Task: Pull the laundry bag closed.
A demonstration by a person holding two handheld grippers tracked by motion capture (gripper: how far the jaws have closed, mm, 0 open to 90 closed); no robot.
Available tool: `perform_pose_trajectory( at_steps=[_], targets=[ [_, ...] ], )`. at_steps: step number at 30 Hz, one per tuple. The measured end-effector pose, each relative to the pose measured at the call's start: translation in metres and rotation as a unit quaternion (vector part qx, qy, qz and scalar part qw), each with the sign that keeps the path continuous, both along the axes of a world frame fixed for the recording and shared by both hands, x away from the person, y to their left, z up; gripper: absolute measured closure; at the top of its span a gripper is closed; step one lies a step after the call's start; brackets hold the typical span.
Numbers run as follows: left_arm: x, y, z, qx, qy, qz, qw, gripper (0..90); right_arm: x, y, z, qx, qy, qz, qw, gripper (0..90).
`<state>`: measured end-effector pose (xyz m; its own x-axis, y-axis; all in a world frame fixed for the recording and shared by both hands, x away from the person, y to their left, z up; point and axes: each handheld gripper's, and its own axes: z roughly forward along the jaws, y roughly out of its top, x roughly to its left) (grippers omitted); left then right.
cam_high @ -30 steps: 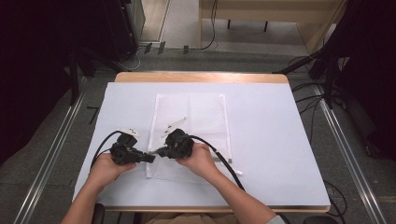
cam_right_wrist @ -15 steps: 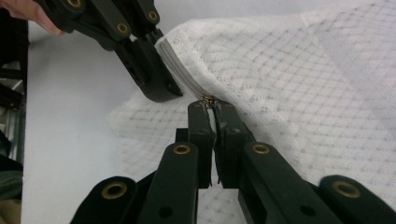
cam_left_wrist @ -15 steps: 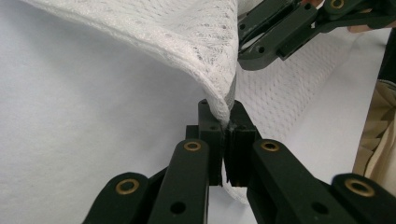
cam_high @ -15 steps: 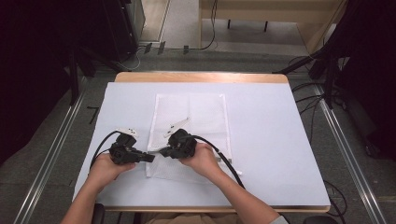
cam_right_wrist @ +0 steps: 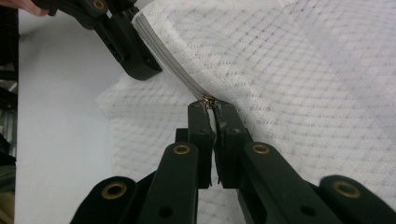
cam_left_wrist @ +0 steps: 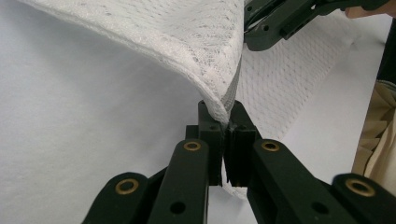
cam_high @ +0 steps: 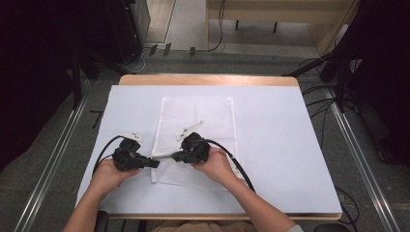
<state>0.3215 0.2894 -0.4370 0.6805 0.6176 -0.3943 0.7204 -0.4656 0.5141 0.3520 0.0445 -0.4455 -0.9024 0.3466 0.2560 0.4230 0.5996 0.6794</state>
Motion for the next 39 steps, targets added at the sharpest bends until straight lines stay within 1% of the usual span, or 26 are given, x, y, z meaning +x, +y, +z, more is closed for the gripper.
perform_pose_trajectory(
  at_steps=[1,2,6,7,8,9,16,18,21,25,28,29,31,35,37,38,39],
  targets=[
    [0.0,0.0,0.0,0.0,0.0,-0.001,1.0,87.9,0.0,0.0,0.0,0.0,0.0,0.0,1.0,88.0],
    [0.0,0.0,0.0,0.001,0.0,-0.002,1.0,87.9,-0.001,-0.001,0.001,-0.005,-0.001,-0.002,1.0,88.0],
    [-0.001,0.0,0.0,0.001,-0.002,-0.001,1.0,87.9,0.001,-0.005,0.0,-0.008,-0.003,-0.003,1.0,88.0],
    [-0.001,0.0,0.0,0.001,-0.002,-0.002,1.0,87.9,0.0,-0.006,0.001,-0.009,0.001,-0.005,0.9999,88.0],
    [-0.001,0.0,0.0,0.002,-0.002,-0.002,1.0,87.9,0.001,-0.007,0.001,-0.01,-0.003,-0.001,0.9999,88.0],
    [0.0,0.0,0.0,0.001,-0.002,-0.002,1.0,87.9,0.001,-0.009,0.001,-0.011,-0.002,-0.005,0.9999,88.0],
    [-0.001,0.0,0.0,0.001,-0.002,-0.001,1.0,87.8,0.001,-0.013,0.001,-0.011,0.002,-0.007,0.9999,88.0],
    [-0.001,0.001,0.0,0.001,-0.001,-0.003,1.0,87.8,0.002,-0.014,0.001,-0.014,-0.002,-0.008,0.9999,88.0],
    [-0.003,0.0,0.001,0.005,-0.007,-0.008,0.9999,87.9,0.002,-0.017,0.001,-0.014,0.001,-0.007,0.9999,88.0],
    [-0.002,0.0,0.001,0.004,-0.004,-0.006,1.0,87.9,0.003,-0.019,0.0,-0.017,-0.002,-0.006,0.9998,88.0],
    [-0.002,0.0,0.0,0.004,-0.005,-0.005,1.0,87.9,0.002,-0.02,0.0,-0.018,0.0,-0.007,0.9998,88.0],
    [-0.002,0.0,0.0,0.004,-0.005,-0.005,1.0,87.9,0.002,-0.021,0.0,-0.022,-0.001,-0.009,0.9997,88.0],
    [-0.002,0.001,0.0,0.003,-0.004,-0.006,1.0,87.9,0.003,-0.022,0.0,-0.017,0.0,-0.007,0.9998,88.0],
    [-0.002,0.001,0.001,0.002,-0.005,-0.005,1.0,87.9,0.003,-0.023,0.0,-0.019,-0.002,-0.008,0.9998,88.0],
    [-0.002,0.001,0.001,0.002,-0.006,-0.006,1.0,87.9,0.003,-0.024,0.001,-0.02,0.002,-0.01,0.9997,88.0],
    [-0.002,0.001,0.001,0.003,-0.006,-0.005,1.0,87.8,0.003,-0.025,0.001,-0.025,-0.001,-0.01,0.9996,88.0],
    [-0.002,0.001,0.001,0.003,-0.004,-0.006,1.0,87.9,0.003,-0.025,0.001,-0.023,-0.001,-0.009,0.9997,88.0]
  ],
)
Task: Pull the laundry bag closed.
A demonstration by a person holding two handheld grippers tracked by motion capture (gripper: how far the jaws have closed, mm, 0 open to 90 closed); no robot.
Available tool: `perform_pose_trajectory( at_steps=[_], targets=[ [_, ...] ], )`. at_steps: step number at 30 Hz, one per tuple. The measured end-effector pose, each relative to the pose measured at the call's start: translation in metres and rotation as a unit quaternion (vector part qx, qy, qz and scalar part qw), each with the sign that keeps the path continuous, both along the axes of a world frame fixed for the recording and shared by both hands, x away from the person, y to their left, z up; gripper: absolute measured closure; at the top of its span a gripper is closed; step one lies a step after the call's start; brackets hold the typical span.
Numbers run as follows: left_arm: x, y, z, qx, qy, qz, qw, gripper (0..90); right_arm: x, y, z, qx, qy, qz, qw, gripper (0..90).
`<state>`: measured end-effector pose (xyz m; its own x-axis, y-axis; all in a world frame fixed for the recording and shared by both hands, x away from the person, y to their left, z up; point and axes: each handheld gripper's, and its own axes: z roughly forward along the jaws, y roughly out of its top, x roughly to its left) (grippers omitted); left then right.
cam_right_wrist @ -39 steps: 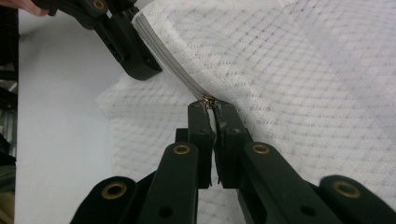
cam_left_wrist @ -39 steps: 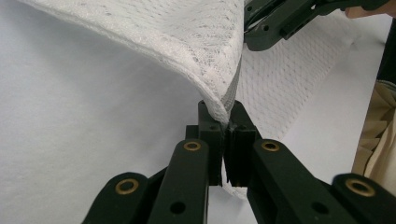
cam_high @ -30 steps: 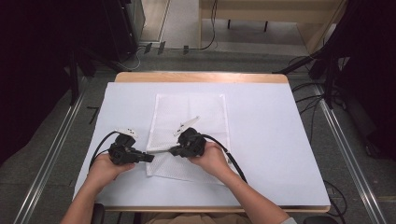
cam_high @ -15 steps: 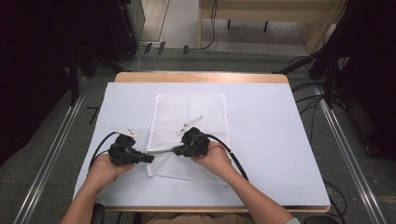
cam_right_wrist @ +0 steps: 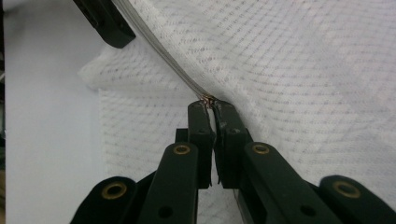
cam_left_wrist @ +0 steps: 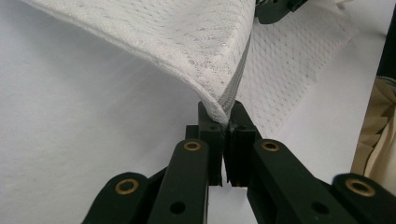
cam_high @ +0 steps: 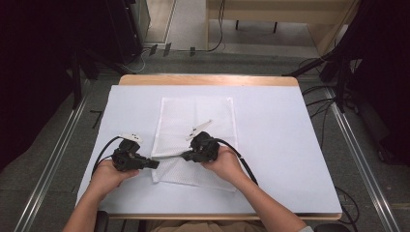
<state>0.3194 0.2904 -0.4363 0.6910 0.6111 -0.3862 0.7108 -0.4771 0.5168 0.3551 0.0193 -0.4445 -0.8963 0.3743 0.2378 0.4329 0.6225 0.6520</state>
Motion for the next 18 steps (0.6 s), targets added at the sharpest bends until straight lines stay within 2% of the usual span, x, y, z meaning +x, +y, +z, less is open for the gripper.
perform_pose_trajectory(
  at_steps=[18],
  targets=[
    [0.0,0.0,0.0,0.001,0.002,0.001,1.0,87.9,0.001,-0.017,-0.002,-0.011,-0.001,-0.008,0.9999,88.0]
  ],
)
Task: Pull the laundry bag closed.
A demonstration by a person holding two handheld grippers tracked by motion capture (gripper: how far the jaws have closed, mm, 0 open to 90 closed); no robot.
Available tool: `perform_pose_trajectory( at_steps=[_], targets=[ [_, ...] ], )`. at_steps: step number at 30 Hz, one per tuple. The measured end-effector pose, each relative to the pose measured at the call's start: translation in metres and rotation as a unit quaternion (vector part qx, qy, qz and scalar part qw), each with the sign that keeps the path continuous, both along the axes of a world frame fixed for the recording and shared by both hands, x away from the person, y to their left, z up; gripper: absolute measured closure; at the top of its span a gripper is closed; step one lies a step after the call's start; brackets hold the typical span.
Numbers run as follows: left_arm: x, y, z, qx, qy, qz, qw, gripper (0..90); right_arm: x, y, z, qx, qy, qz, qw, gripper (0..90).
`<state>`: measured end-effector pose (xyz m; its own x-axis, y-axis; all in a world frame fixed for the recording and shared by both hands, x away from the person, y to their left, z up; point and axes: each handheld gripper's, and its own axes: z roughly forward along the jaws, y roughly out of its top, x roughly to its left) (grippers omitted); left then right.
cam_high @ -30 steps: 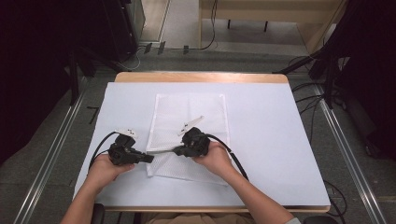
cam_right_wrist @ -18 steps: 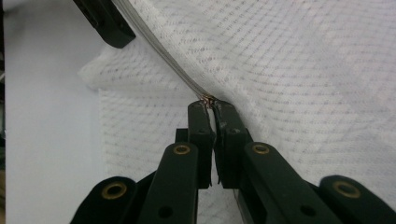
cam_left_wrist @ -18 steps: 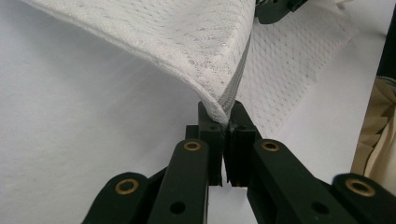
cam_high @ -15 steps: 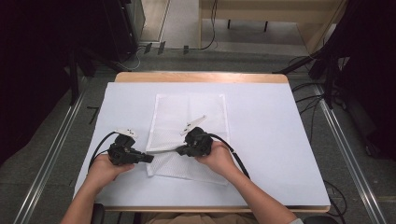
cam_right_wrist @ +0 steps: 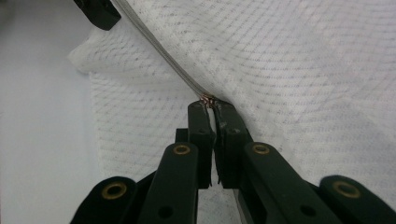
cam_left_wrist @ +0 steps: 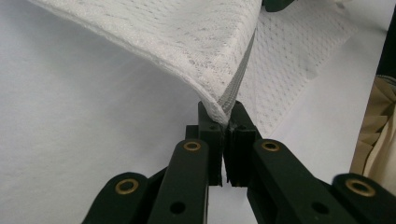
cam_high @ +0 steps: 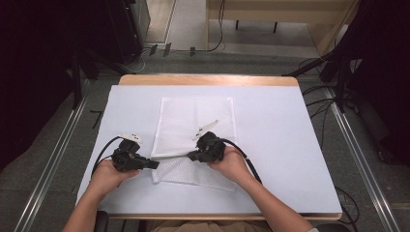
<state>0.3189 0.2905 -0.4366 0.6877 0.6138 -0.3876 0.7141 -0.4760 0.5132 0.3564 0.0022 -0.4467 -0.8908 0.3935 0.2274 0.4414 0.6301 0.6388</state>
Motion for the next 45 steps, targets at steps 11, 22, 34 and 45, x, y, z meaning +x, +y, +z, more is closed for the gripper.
perform_pose_trajectory(
  at_steps=[11,22,34,45],
  targets=[
    [0.0,0.0,0.0,0.0,0.0,-0.001,1.0,87.8,0.0,-0.017,-0.003,-0.003,0.003,-0.01,0.9999,88.0],
    [0.0,0.002,0.0,-0.003,0.004,0.001,1.0,87.8,0.002,-0.029,-0.004,-0.006,0.004,-0.027,0.9996,88.0],
    [0.0,0.001,-0.001,0.0,0.006,-0.002,1.0,87.6,0.001,-0.04,-0.002,-0.007,0.007,-0.033,0.9994,88.0],
    [0.0,0.002,-0.001,-0.002,0.005,-0.001,1.0,87.5,0.002,-0.049,-0.002,-0.008,0.007,-0.042,0.999,87.9]
  ],
)
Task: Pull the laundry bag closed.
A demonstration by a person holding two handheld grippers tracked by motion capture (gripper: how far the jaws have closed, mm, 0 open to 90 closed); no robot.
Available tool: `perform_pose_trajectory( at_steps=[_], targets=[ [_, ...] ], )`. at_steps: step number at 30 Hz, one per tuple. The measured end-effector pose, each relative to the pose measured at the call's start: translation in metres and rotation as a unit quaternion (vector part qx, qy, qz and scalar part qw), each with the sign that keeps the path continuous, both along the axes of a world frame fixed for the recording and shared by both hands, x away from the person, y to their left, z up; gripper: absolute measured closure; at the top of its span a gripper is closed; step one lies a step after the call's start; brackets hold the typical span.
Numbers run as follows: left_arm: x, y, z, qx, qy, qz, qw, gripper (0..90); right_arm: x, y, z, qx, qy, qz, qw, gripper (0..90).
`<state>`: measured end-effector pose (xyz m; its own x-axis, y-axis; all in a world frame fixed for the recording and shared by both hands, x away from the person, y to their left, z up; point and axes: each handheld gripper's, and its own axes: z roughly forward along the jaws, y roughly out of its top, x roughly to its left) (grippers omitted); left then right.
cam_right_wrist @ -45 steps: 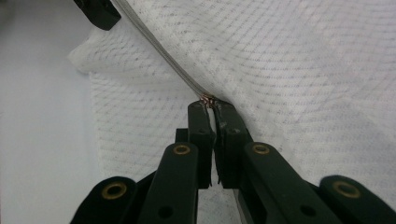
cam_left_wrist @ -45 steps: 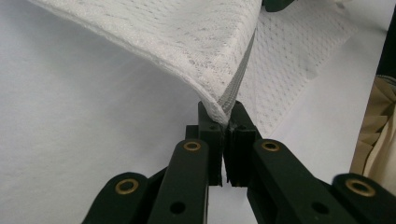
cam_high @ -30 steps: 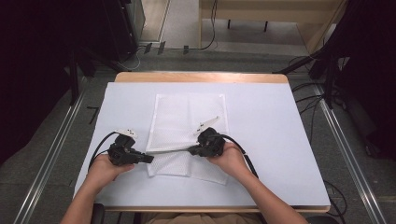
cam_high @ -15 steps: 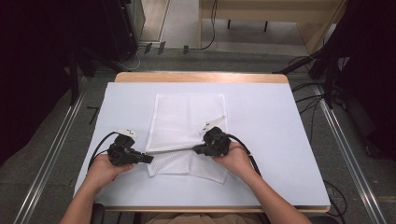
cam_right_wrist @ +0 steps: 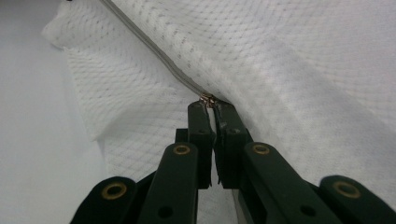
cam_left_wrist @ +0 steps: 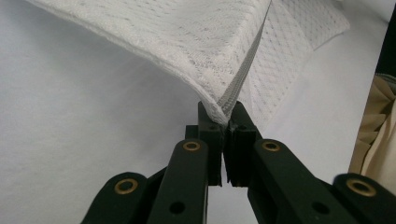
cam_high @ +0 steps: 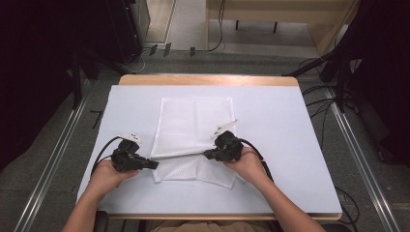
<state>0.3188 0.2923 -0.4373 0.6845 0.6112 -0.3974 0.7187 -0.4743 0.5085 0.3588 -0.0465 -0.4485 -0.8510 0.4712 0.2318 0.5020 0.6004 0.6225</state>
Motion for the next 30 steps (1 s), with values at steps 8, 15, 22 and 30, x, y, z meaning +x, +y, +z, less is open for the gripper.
perform_pose_trajectory(
  at_steps=[8,15,22,30],
  targets=[
    [0.0,0.0,0.0,-0.001,0.002,-0.001,1.0,87.5,0.001,-0.006,0.002,0.003,-0.001,-0.005,1.0,87.9],
    [0.0,0.001,-0.001,0.003,0.001,0.002,1.0,87.5,0.001,-0.011,0.002,-0.002,0.003,-0.009,1.0,87.9],
    [0.0,0.001,0.0,0.004,0.001,0.001,1.0,87.5,0.002,-0.019,0.003,-0.003,0.001,-0.015,0.9999,87.9],
    [0.0,0.003,-0.001,0.003,0.002,0.004,1.0,87.5,0.003,-0.028,0.003,-0.004,0.001,-0.022,0.9997,87.9]
  ],
)
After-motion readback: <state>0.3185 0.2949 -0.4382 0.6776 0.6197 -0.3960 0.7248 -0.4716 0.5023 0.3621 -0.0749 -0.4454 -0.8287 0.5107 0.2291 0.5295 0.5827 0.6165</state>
